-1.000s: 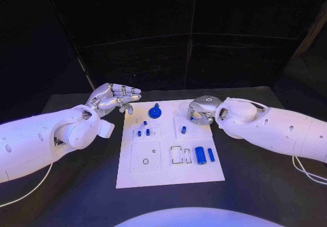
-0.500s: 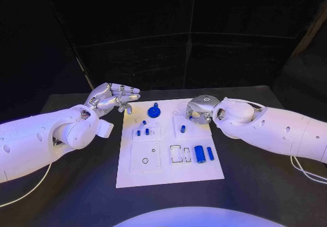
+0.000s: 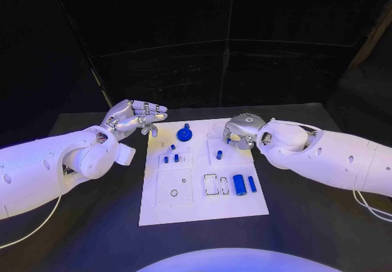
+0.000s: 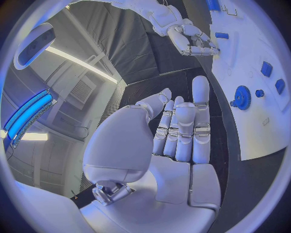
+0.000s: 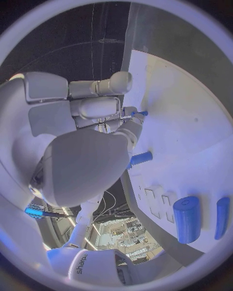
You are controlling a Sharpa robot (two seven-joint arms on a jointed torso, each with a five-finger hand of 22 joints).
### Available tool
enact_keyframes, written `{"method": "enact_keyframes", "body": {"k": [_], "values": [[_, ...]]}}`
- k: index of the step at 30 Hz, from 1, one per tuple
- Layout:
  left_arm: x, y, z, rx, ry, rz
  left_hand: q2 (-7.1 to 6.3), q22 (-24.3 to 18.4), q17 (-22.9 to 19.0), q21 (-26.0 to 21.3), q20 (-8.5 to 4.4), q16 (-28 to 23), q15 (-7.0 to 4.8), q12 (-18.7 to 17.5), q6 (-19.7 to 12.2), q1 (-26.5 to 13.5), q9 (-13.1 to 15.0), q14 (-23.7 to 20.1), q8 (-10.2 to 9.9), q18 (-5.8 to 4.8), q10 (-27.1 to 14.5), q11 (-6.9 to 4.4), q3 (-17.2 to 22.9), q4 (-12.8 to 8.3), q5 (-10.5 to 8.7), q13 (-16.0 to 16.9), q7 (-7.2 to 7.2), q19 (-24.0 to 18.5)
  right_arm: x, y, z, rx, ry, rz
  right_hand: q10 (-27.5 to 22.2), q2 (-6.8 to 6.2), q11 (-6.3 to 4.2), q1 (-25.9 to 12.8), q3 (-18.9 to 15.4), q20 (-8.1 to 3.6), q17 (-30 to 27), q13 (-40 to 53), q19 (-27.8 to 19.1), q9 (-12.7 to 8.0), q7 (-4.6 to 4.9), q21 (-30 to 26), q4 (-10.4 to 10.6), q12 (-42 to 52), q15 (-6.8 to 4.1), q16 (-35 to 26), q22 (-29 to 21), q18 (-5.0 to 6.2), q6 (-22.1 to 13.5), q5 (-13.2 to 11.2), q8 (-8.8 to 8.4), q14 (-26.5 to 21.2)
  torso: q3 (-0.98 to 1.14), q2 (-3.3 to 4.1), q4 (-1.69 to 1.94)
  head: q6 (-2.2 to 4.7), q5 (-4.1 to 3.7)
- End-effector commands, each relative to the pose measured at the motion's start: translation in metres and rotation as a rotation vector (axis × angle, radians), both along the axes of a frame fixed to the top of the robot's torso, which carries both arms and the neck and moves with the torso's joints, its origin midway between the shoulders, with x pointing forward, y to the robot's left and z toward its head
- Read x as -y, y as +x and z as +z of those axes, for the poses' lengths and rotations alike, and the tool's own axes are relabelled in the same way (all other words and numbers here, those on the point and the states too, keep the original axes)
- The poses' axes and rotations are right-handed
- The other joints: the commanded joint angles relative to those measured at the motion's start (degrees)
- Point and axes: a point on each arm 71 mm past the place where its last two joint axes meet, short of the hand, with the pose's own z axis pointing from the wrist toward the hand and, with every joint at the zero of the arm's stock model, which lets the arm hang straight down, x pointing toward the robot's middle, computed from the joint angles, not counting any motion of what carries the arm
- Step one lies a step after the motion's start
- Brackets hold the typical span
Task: Assemble the parts on the task board
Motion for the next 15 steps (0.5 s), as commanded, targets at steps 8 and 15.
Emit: {"method": "enact_keyframes", "body": {"k": [8,15], "values": [[-0.001,0.001,0.001,0.003,-0.01,-0.007,0.4,-0.1,-0.1,-0.2,-0.08,-0.4,0.05,0.4,-0.2,-0.3,-0.1,-0.5,0.1,0.69,0.0,0.37,-0.3,-0.1,0.11,0.0,0.3,-0.3,0.0,-0.011,0.014,0.083,0.079,0.014,0.8,-0.02,-0.45,-0.1,0.2,0.01,-0.1,0.1,0.3,-0.1,0.05,0.5,-0.7,-0.1,-0.47,0.4,0.3,-0.42,0.3,-0.1,-0.25,2.9,0.01,0.0,-0.01,-0.01,0.0],[-0.002,0.001,0.001,0.003,-0.009,-0.003,0.37,-0.1,-0.2,-0.2,-0.06,-0.4,0.07,0.4,-0.3,-0.3,-0.1,-0.6,0.1,0.69,-0.1,0.41,-0.3,-0.2,0.11,-0.1,0.34,-0.3,-0.001,-0.026,0.024,0.077,0.138,0.028,0.8,-0.13,-0.43,-0.2,0.4,0.02,0.0,0.1,0.3,-0.1,0.07,0.7,-0.9,-0.1,-0.46,0.5,0.5,-0.45,0.3,-0.1,-0.3,2.9,-0.04,-0.03,0.0,-0.13,0.32]]}}
